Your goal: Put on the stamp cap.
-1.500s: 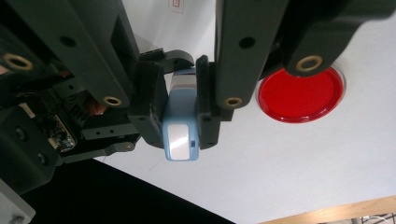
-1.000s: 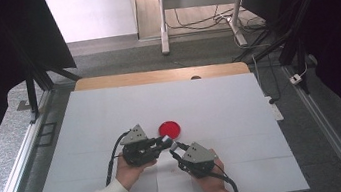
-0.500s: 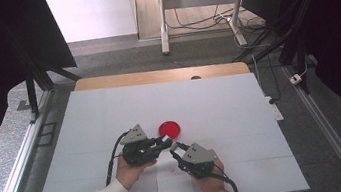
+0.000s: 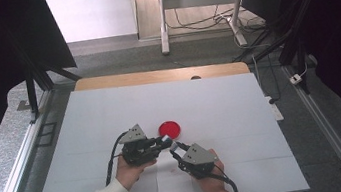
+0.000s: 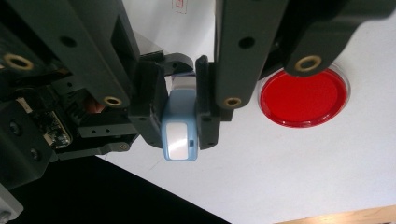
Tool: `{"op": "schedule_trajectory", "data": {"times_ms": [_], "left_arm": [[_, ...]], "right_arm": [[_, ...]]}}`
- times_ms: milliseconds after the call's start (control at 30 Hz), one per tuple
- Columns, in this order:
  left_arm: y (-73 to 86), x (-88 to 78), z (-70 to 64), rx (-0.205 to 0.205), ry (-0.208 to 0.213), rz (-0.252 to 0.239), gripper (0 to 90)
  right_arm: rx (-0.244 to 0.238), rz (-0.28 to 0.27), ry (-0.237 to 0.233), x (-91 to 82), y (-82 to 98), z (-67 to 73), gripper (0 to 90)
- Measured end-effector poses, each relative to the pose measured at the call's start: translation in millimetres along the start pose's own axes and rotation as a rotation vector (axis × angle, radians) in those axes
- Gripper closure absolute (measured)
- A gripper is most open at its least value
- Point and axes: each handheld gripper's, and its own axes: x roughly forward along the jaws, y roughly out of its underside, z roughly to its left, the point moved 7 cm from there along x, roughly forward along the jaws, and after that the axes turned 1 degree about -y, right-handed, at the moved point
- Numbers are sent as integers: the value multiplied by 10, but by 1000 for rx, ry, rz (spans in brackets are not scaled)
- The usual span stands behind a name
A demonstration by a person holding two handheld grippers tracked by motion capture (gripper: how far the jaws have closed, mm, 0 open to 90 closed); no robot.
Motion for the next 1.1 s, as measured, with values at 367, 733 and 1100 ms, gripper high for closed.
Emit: {"op": "schedule_trajectory", "data": {"times_ms": [367,733,1100], "left_arm": [[-4,-4,2,-10,11,-8,755],[20,14,3,-21,16,-4,757],[3,-17,22,-60,34,-13,757]], "right_arm": [[-6,-14,5,-9,-7,-4,663],[-10,-6,2,-6,0,-4,665],[-44,-15,-7,-13,-5,-3,665]]}}
